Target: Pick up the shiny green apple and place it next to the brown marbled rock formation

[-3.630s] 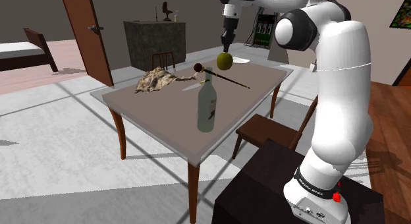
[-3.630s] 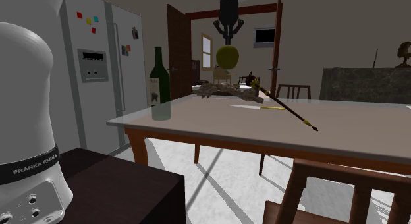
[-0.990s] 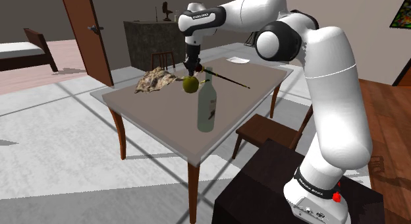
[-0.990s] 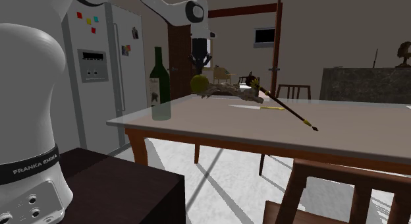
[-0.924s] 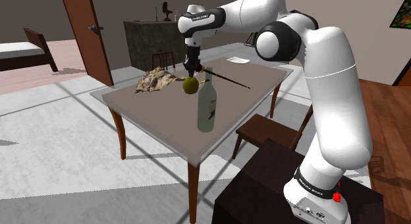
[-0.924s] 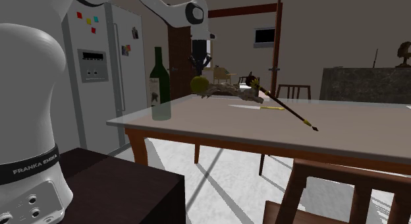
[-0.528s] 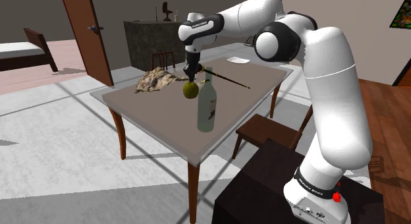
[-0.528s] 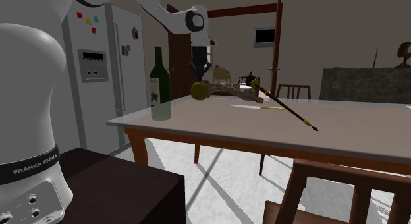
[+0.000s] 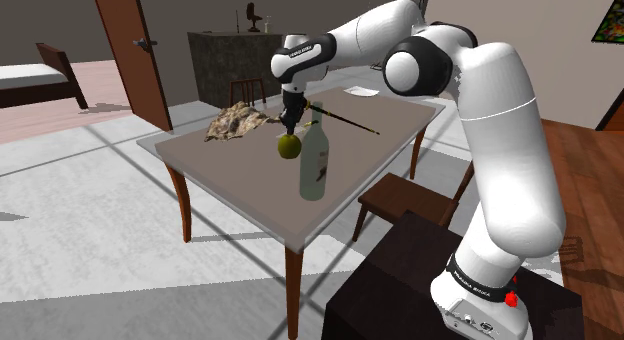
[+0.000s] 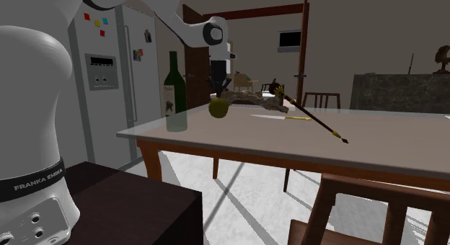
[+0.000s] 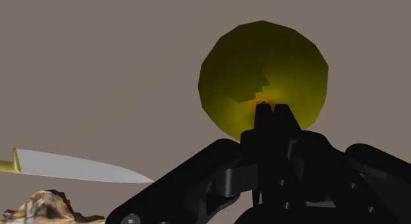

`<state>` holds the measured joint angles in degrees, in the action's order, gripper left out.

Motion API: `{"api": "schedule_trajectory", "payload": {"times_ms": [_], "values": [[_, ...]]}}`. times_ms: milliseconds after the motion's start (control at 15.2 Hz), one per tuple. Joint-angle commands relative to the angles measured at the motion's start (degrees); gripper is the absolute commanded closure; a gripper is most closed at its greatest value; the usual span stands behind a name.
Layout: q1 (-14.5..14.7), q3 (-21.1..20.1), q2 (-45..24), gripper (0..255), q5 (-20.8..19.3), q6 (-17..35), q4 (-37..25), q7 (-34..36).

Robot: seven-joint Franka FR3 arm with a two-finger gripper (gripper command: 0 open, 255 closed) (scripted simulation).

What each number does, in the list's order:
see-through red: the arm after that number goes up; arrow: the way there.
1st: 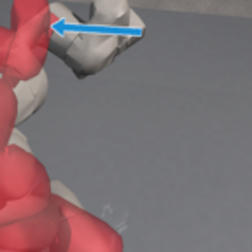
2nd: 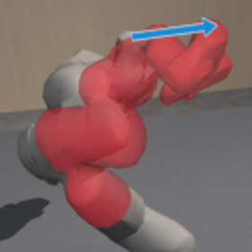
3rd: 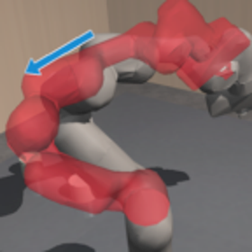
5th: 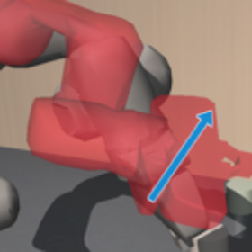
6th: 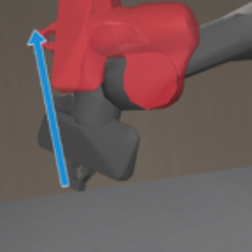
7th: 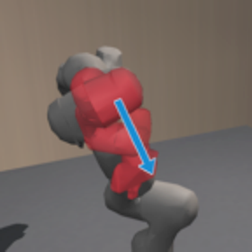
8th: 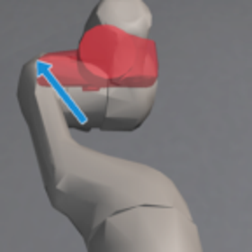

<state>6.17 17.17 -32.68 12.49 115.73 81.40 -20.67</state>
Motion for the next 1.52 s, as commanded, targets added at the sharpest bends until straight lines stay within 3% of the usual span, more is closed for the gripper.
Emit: {"api": "schedule_trajectory", "payload": {"times_ms": [0,528,594,924,1188,1452], "values": [[-0.05,-0.13,-0.63,255,0.25,1.53,0.89,-0.23],[-0.05,-0.13,-0.63,255,0.25,1.53,0.89,-0.23],[-0.05,-0.13,-0.63,0,0.25,1.53,0.89,-0.23],[-0.04,-0.13,-0.63,0,0.25,1.53,0.89,-0.23],[-0.09,0.41,1.84,0,-0.65,-4.28,-2.55,0.38],[-0.09,0.41,1.85,0,-0.65,-4.28,-2.55,0.38]]}}
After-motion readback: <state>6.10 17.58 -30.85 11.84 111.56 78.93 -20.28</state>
